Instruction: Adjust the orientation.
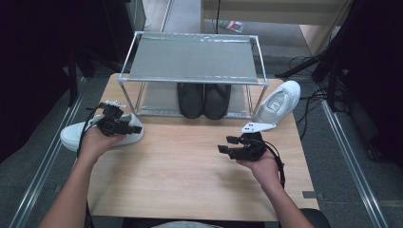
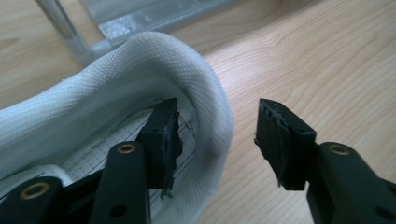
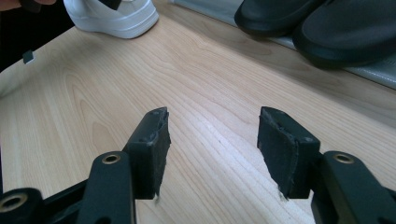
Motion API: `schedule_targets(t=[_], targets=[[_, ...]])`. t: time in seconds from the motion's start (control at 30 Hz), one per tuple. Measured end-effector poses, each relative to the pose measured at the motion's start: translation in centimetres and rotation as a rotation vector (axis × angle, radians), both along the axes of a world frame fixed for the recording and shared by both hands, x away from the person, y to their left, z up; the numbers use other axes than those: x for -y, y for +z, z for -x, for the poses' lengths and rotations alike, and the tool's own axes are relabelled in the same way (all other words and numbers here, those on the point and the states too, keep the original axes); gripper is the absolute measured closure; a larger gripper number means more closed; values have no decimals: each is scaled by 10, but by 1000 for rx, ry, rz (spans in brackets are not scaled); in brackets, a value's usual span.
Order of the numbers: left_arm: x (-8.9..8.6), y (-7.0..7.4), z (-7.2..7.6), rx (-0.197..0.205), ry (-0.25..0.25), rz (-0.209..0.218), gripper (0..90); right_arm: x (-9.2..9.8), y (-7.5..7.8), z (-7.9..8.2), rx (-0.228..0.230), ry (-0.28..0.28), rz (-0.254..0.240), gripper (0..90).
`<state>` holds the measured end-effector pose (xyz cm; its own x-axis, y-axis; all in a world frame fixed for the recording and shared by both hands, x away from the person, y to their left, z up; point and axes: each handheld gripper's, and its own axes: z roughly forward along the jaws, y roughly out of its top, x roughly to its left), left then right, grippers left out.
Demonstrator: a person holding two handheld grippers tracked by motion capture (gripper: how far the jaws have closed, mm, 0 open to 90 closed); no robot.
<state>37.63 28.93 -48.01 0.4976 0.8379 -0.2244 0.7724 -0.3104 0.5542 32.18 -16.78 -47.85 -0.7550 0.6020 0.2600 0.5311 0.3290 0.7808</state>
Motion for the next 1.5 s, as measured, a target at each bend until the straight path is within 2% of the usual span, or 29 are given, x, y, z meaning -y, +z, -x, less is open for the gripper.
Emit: schedule_targets(t=[0.13,0.27,0.37,0.5,0.6,0.7,0.77,0.83,0.87,0.93,1.0,1.1,1.13,1.2,1.33,1.5], targets=[[0,-1,-6,-26,14,-7,588,3,-1,3,-4,-11,3,450],[0,-4,-10,-29,14,-18,635,7,-1,6,-4,-29,2,450],[2,-6,-11,-25,-5,-40,641,10,-2,8,-1,-37,6,450],[2,-9,-13,-31,-17,-28,645,11,-2,9,-3,-45,7,450],[6,-12,-14,-40,-36,-51,684,11,-3,9,-5,-45,12,450],[7,-12,-13,-31,-35,-58,701,10,-3,9,-7,-46,12,450],[9,-11,-12,-12,-32,-82,718,9,-4,9,-5,-40,15,450],[14,-9,-10,3,-31,-124,738,8,-4,9,-7,-36,17,450],[15,-7,-10,-4,-29,-138,745,7,-4,9,-5,-36,19,450],[14,-4,-11,-8,-25,-136,752,7,-4,9,-4,-36,18,450],[11,2,-9,2,-11,-113,761,7,-4,9,-4,-35,18,450],[10,11,-4,20,-15,-130,770,8,-4,8,-7,-34,12,450],[10,13,-2,11,-21,-133,774,7,-4,8,-8,-37,13,450],[9,16,2,8,-38,-103,786,6,-4,6,-7,-34,13,450],[10,26,11,37,-35,-62,796,2,-3,5,-8,-21,14,450],[23,34,23,35,-54,-116,797,-5,-4,2,-7,1,24,450]])
